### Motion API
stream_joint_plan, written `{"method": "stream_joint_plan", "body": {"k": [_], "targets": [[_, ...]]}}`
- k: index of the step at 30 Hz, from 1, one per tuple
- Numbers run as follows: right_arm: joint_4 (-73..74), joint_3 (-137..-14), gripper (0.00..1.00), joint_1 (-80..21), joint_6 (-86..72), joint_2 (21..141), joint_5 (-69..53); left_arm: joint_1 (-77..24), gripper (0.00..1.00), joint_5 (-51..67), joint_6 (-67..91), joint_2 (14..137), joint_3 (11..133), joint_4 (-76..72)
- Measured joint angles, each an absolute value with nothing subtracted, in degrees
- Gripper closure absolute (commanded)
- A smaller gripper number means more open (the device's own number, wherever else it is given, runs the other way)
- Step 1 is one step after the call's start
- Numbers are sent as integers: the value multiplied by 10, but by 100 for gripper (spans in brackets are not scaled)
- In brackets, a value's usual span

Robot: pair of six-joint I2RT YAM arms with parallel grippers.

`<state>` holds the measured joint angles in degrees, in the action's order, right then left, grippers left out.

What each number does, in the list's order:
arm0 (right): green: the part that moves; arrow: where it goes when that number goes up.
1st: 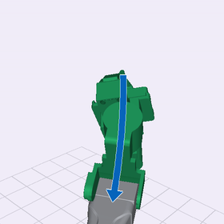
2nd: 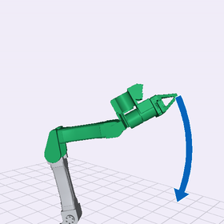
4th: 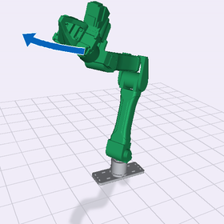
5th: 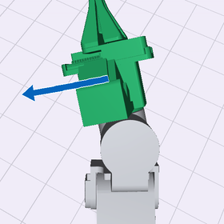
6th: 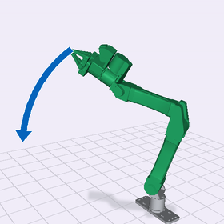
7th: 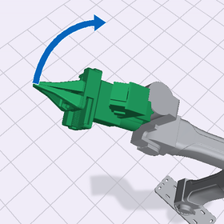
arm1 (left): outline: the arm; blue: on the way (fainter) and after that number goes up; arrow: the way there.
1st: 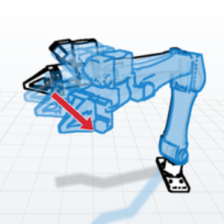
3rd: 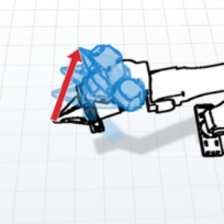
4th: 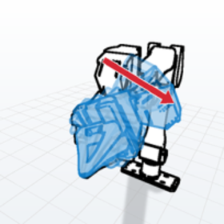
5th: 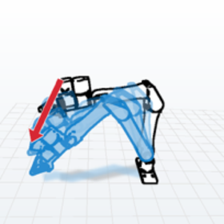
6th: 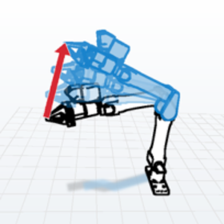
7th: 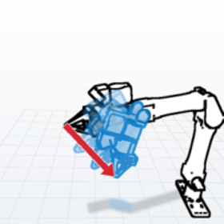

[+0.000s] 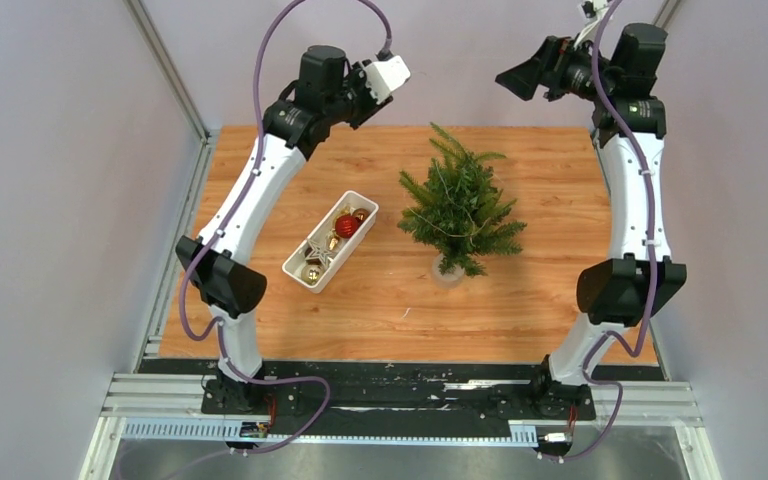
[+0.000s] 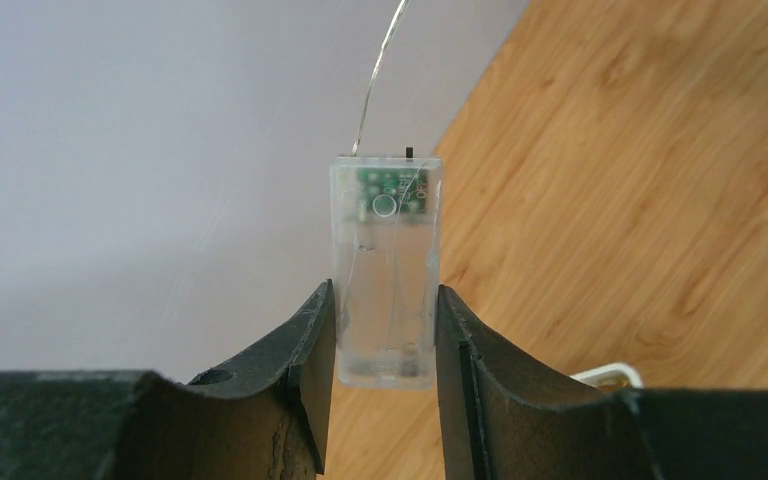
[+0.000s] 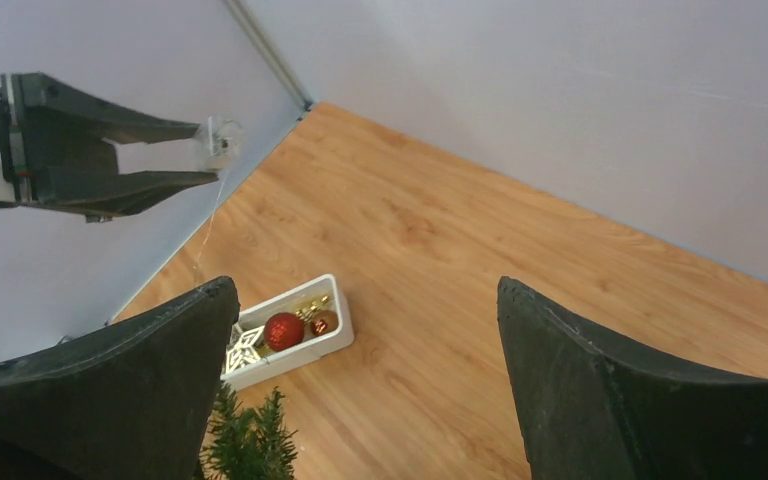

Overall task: Decorate the small christmas tree
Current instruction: Wrap the decoration item around the Christmas tree.

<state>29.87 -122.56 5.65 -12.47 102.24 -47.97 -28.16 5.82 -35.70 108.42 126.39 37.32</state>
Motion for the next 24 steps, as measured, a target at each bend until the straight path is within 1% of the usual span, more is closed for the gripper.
{"method": "stream_joint_plan", "body": {"k": [3,8,10,13,14,15,19,24], "targets": [[268,-1210,0,53,-139,1034,-523,-286,100,112,-340,1108,1300,378],[152,-1203,0,53,-221,1063,-583,-312,100,148,-338,1115,1311,365],[112,-1203,0,53,-255,1084,-592,-324,100,155,-338,1119,1311,356],[78,-1195,3,53,-296,1119,-591,-339,100,161,-339,1127,1311,338],[72,-1190,3,53,-304,1127,-591,-342,100,163,-345,1130,1311,334],[64,-1183,1,53,-317,1140,-592,-346,100,163,-354,1133,1311,332],[48,-1182,0,56,-347,1175,-611,-356,100,150,-433,1136,1298,325],[58,-1182,1,60,-324,1168,-632,-359,100,114,-568,1135,1237,297]]}}
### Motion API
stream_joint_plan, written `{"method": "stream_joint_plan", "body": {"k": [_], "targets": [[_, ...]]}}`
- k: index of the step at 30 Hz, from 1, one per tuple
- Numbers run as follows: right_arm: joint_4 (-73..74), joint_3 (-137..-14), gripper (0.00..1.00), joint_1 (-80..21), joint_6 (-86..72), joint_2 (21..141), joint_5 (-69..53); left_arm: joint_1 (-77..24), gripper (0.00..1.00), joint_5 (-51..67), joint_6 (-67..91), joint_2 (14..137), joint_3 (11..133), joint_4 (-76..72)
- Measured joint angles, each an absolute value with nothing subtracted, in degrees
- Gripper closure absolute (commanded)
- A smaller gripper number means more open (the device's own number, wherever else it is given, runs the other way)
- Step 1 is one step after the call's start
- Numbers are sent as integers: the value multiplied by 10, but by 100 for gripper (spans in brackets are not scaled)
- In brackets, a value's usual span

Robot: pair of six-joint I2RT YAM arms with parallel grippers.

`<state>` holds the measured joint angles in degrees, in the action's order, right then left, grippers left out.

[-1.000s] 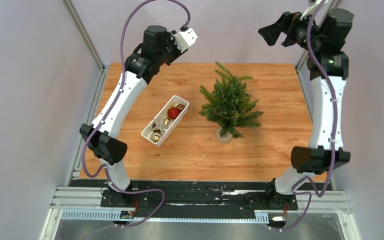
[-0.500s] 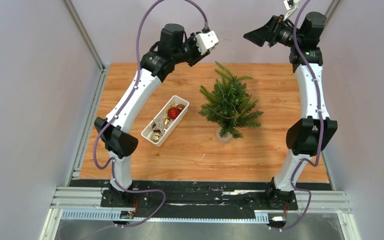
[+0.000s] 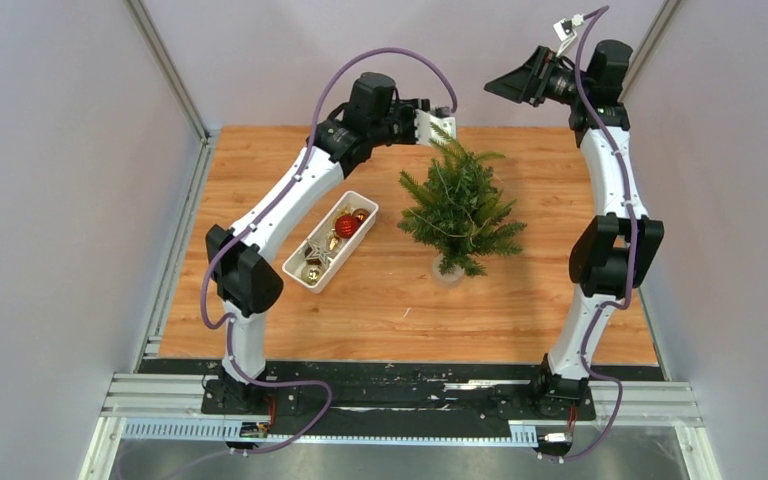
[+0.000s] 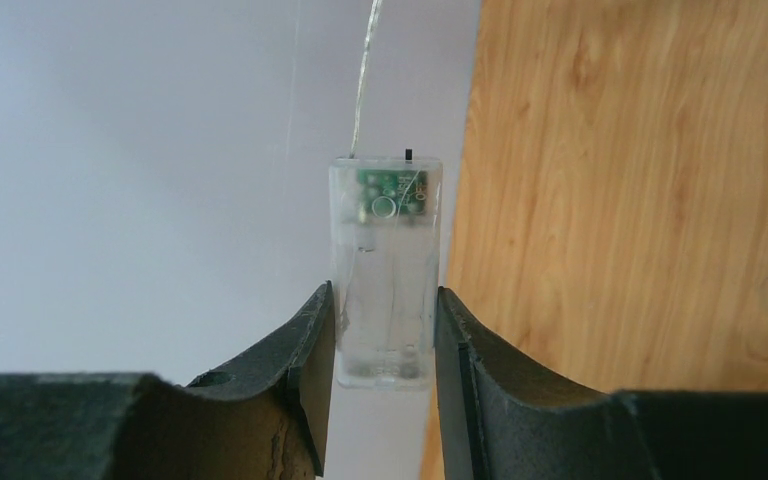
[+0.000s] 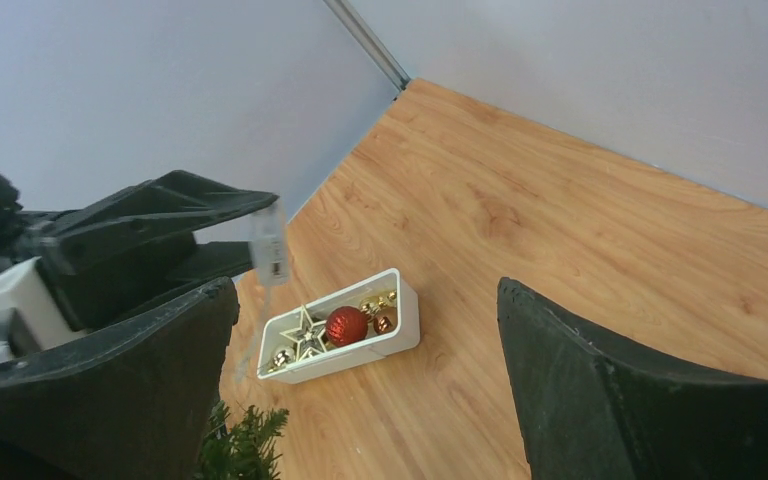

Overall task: Decorate the small christmas tree
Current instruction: Wrap the decoration item around the Christmas tree.

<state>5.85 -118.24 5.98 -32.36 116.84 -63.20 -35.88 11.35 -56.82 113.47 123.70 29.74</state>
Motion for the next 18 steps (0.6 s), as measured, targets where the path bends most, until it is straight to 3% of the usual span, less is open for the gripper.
{"method": "stream_joint_plan", "body": {"k": [10,18], "targets": [[109,-1183,0,38,-221,1115,-641,-362,100,75,-757,1136,1215,249],[122,-1183,0,25,-189,1108,-640,-361,100,125,-870,1127,1201,213]]}}
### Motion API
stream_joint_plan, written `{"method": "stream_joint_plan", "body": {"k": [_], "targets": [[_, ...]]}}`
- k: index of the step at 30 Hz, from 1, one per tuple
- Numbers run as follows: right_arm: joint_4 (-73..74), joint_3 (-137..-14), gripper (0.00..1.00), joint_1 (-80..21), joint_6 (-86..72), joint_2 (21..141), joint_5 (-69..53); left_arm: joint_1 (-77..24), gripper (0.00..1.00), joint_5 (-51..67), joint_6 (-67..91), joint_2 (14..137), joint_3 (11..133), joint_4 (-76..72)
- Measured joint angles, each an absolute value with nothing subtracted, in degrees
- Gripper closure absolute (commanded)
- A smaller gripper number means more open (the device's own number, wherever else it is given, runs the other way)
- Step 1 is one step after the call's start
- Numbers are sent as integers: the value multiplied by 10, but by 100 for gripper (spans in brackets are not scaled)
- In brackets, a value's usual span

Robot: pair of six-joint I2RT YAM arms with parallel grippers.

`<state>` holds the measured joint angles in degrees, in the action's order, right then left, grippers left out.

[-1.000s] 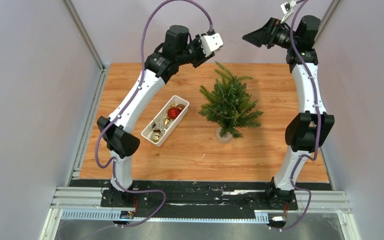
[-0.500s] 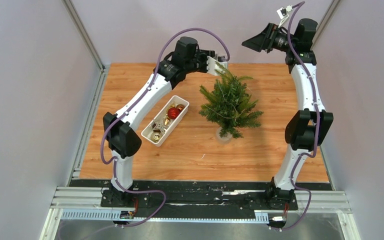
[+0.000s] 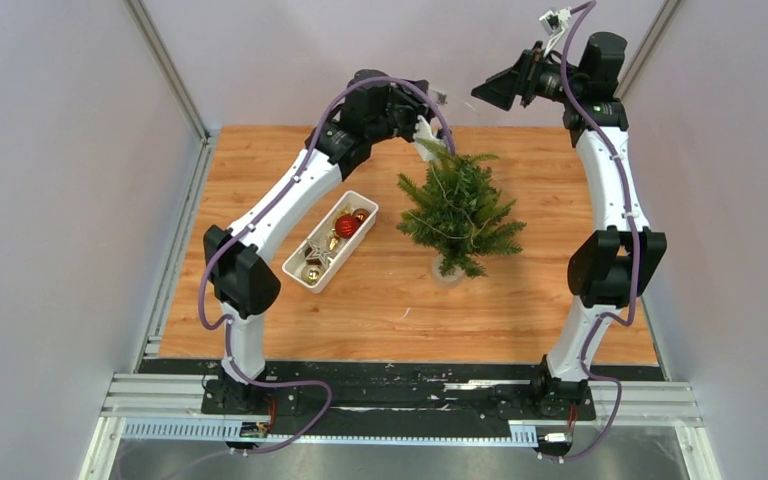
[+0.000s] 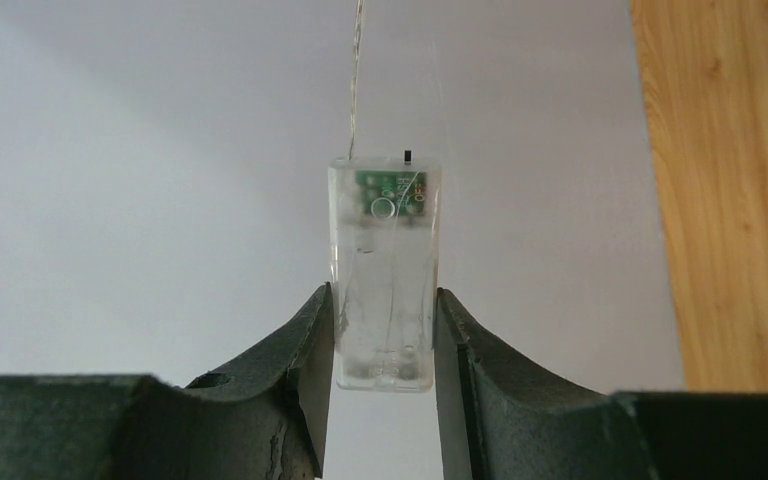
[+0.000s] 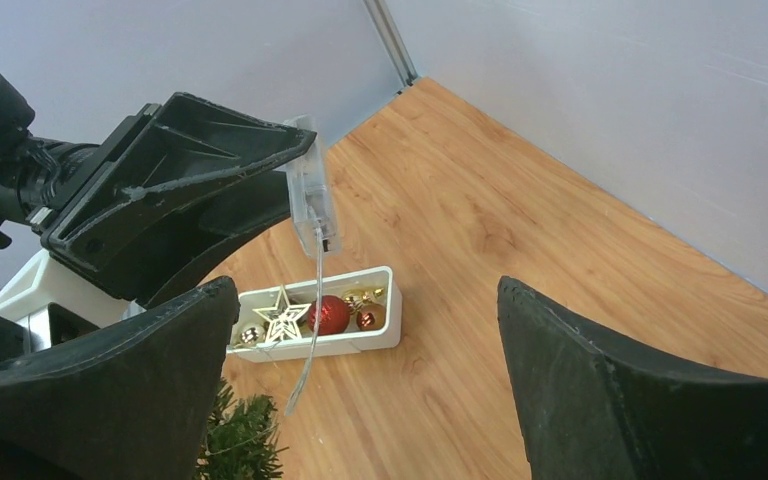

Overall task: Decorate the small christmas tree
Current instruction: Wrap the decoration item around the Christmas tree.

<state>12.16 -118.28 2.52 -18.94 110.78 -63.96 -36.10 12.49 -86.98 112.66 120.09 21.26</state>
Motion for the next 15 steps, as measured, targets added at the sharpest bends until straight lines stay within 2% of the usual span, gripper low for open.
{"method": "stream_joint_plan", "body": {"k": [12,15], "targets": [[131,-1177,0,-13,-130,1097,-650,-361,100,196,-978,1117,1120,53],[132,-1173,3,-27,-114,1086,-650,-361,100,206,-995,1116,1120,39]]}}
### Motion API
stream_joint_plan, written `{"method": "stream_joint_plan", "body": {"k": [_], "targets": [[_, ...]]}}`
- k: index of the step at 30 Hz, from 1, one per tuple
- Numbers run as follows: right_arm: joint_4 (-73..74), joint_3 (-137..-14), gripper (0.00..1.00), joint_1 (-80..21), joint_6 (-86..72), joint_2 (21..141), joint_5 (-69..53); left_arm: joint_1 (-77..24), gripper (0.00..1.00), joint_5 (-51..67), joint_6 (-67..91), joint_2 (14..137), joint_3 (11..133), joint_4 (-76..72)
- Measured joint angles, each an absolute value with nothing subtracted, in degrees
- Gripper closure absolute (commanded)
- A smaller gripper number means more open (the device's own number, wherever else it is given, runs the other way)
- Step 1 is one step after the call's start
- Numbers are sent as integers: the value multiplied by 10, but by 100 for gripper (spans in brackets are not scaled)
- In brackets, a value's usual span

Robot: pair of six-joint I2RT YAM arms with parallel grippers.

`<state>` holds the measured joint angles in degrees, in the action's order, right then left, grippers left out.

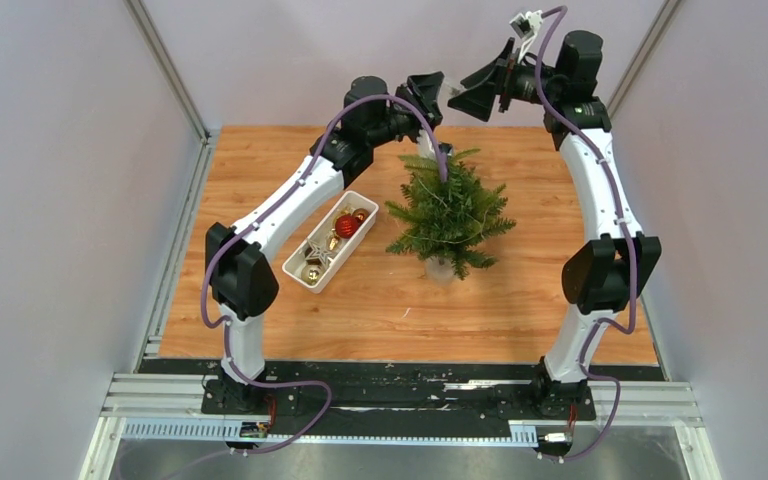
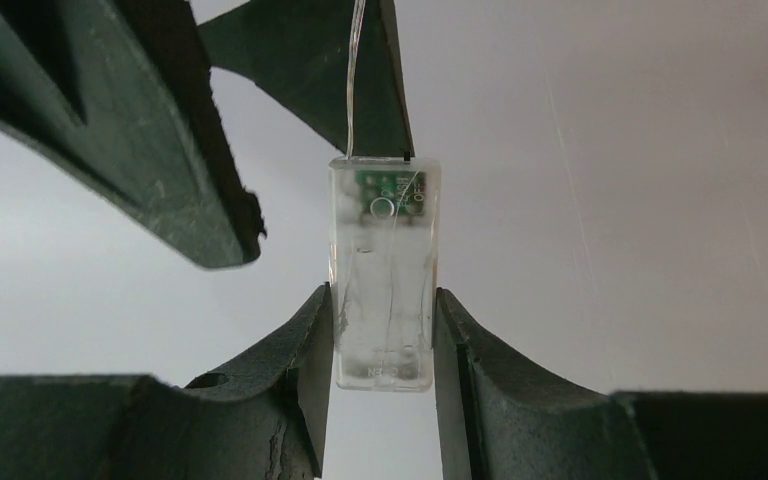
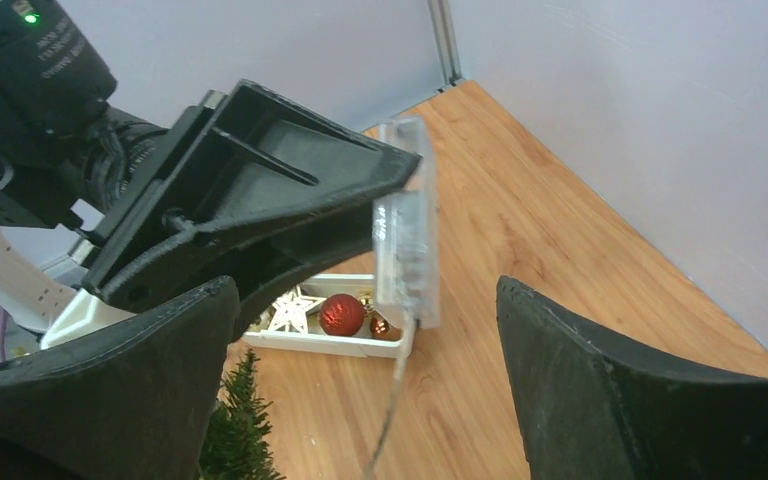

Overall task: Decorate the small christmas tree
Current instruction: Wrap the decoration item around the Christmas tree.

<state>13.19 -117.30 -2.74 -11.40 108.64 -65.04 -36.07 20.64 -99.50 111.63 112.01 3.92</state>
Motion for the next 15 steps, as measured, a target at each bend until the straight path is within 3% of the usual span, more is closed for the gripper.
{"method": "stream_joint_plan", "body": {"k": [5,9,15], "targets": [[130,-1175,14,-39,-109,1082,-650,-361,100,212,-1009,1116,1120,30],[131,-1192,31,-38,-111,1096,-650,-362,100,214,-1013,1116,1120,28],[131,-1219,37,-39,-117,1119,-648,-364,100,220,-1016,1116,1120,28]]}}
